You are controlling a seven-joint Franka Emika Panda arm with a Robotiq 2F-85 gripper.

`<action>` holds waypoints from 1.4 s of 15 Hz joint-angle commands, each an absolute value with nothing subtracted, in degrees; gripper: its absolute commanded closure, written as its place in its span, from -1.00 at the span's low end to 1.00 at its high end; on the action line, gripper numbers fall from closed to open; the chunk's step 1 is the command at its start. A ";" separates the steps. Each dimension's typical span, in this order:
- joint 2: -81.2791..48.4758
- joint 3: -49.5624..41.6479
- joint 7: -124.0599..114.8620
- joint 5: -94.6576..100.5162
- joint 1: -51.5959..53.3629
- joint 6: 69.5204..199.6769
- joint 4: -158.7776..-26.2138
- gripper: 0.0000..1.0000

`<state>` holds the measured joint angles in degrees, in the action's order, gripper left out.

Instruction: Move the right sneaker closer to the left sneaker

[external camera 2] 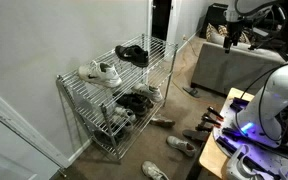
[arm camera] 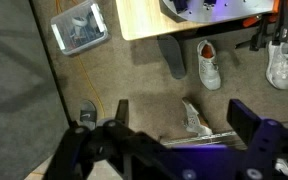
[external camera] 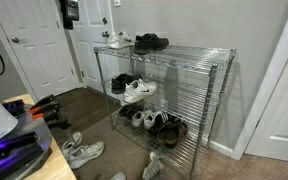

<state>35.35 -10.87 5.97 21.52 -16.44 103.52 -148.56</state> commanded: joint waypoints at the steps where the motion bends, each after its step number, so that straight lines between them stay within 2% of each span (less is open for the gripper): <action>1: 35.43 -11.47 5.66 21.81 -15.69 103.17 -148.40 -1.00; 10: 35.55 -11.13 4.58 21.85 -15.47 104.76 -149.50 -1.00; 16: 32.55 -7.89 -4.20 19.58 -11.58 125.86 -162.77 -1.00; 17: 27.20 -7.37 -4.22 18.49 -10.36 127.76 -159.49 -1.00; 21: 20.20 -4.85 -4.97 15.63 -7.15 137.21 -161.04 -1.00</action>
